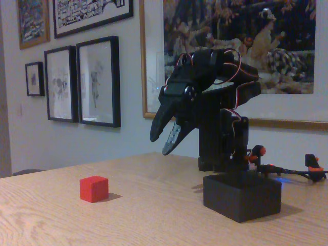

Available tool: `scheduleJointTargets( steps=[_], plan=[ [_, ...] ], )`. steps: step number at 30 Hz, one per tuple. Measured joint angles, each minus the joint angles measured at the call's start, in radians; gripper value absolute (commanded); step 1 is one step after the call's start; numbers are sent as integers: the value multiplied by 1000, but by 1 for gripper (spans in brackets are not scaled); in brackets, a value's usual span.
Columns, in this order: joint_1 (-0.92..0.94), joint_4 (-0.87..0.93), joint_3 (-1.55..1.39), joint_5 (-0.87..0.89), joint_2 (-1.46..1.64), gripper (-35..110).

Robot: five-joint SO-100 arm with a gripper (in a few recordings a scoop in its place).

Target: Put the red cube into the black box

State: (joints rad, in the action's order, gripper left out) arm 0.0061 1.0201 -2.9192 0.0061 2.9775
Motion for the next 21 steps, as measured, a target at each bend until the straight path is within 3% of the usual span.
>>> scheduleJointTargets(
  steps=[21],
  plan=[
    [0, 0, 21, -67, -35, 22]
  ],
)
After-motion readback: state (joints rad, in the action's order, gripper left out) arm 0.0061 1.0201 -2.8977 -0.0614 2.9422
